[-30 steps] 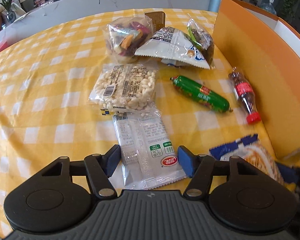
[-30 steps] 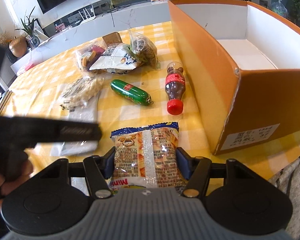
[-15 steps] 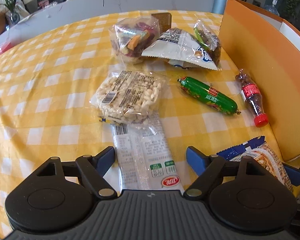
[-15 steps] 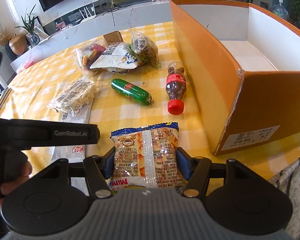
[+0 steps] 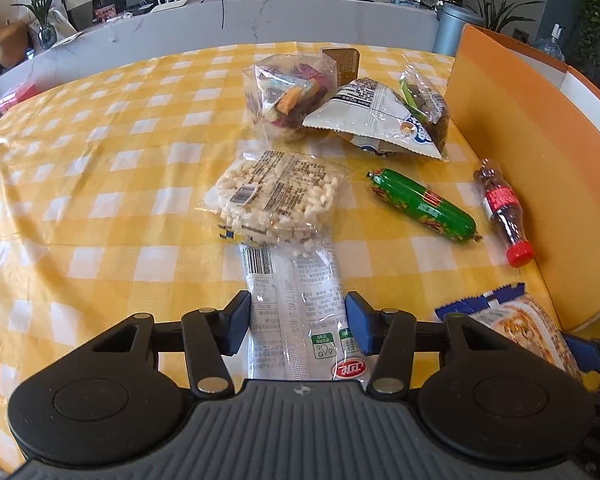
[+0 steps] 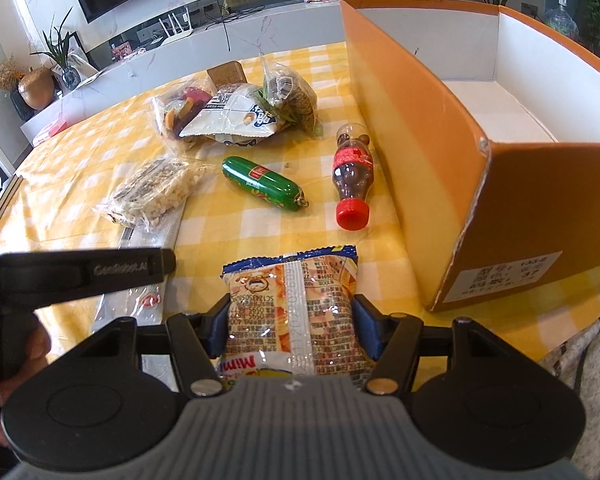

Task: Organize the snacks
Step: 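Carry the bread bag and white packet in both tools over the orange box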

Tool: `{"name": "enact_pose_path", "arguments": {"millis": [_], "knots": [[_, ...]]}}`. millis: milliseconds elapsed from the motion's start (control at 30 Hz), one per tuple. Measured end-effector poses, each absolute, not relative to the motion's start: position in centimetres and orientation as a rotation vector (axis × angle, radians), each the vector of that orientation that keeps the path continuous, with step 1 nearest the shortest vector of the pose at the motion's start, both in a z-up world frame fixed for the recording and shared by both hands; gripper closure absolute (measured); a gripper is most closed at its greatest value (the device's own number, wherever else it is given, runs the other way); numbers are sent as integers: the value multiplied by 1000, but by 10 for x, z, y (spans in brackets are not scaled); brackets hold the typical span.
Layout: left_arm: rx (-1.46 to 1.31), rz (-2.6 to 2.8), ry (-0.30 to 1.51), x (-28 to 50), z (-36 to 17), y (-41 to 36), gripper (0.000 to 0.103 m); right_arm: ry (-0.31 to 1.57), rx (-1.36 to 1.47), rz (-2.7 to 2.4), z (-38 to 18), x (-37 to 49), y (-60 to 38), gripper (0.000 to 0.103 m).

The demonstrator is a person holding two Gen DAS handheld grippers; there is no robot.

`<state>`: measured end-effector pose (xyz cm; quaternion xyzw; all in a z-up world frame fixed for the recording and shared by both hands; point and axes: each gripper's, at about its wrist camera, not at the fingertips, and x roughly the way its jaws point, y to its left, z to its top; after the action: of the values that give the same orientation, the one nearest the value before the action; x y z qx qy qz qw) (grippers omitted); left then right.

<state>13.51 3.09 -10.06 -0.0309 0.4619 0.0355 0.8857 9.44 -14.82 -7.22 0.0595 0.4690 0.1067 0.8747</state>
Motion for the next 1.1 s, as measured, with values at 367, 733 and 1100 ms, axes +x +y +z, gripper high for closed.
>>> {"name": "enact_pose_path", "arguments": {"millis": [367,733,1100], "knots": [[-95,-10,913,96,-72,32,47,953,185,225,-69,92,-154,45],[-176,-87,828,81,-47,40,47,931,197,236,-63,88,-157,46],[-283,-149,686,71,-7,53,47,800,289,359,-36,77,-164,46]]}}
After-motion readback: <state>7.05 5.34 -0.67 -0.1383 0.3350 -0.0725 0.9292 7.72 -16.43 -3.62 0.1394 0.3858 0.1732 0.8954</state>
